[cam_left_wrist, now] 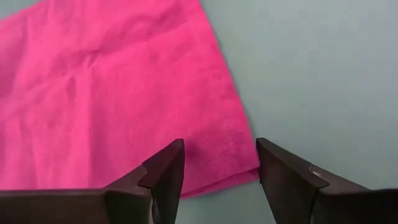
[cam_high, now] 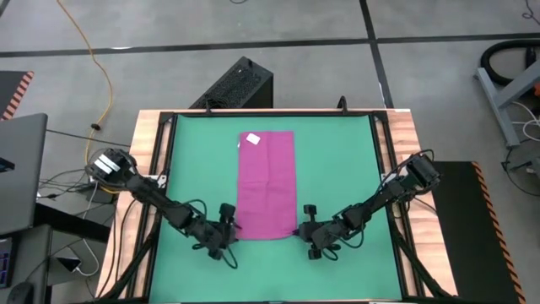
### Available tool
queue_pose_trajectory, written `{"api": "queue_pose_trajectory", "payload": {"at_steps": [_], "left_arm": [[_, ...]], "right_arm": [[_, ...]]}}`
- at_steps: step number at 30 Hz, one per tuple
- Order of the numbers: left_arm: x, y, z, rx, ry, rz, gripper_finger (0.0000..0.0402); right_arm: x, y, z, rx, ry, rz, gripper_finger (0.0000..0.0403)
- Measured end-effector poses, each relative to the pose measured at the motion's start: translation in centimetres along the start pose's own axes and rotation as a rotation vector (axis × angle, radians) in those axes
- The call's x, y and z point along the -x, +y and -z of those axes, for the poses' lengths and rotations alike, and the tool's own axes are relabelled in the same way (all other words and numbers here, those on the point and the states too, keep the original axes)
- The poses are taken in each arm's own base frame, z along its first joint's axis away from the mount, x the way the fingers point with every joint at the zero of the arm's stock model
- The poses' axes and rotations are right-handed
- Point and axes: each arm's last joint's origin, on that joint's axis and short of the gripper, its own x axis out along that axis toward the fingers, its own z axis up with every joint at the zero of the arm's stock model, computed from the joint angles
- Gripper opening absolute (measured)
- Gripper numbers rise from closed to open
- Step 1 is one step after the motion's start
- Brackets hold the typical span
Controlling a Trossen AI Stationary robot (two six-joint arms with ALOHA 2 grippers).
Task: Roll towel
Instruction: Roll the violet towel
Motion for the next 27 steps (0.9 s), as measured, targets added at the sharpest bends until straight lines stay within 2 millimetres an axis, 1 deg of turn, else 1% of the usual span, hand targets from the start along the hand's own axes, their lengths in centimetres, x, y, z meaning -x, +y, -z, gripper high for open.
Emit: {"api": "queue_pose_trajectory", "payload": {"at_steps": [2, 5, 8, 11, 15, 16, 17, 19, 23, 25, 27], "left_arm": [[-0.2, 0.1, 0.4, 0.027, 0.017, 0.018, 0.0186], [-0.4, 0.1, 0.6, 0.016, 0.026, 0.032, 0.0184], [-0.5, 0.1, 0.6, 0.028, 0.03, 0.022, 0.0167], [-0.5, 0.1, 0.7, 0.052, 0.045, 0.037, 0.0124], [-0.5, 0.0, 0.8, 0.084, 0.055, 0.057, 0.0039], [-0.5, 0.0, 0.9, 0.092, 0.057, 0.052, 0.0021], [-0.5, 0.0, 0.9, 0.104, 0.058, 0.05, 0.0012], [-0.4, 0.0, 0.7, 0.13, 0.055, 0.046, 0.0009], [0.1, -0.2, -0.1, 0.156, 0.036, 0.055, 0.0003], [0.6, -0.4, -1.0, 0.162, 0.002, 0.061, 0.0003], [1.0, -0.5, -1.5, 0.162, -0.01, 0.065, 0.0002]], "right_arm": [[0.0, 0.0, 0.0, 0.0, 0.0, 0.0, 0.001], [0.0, 0.0, 0.0, 0.0, 0.001, 0.0, 0.0009], [0.0, 0.0, 0.0, -0.001, -0.001, 0.0, 0.0009], [0.0, 0.0, 0.0, -0.014, -0.005, -0.002, 0.0009], [0.2, 0.5, 0.0, -0.017, -0.014, -0.002, 0.0009], [0.2, 0.5, -0.1, -0.016, -0.015, -0.004, 0.0009], [0.2, 0.7, -0.3, -0.015, -0.019, -0.007, 0.0009], [0.3, 1.1, -0.6, -0.013, -0.029, -0.015, 0.0009], [0.8, 1.9, -1.5, -0.005, -0.043, -0.033, 0.0009], [1.3, 2.3, -2.2, -0.004, -0.056, -0.041, 0.0009], [1.7, 2.5, -2.5, 0.003, -0.051, -0.06, 0.0009]]}}
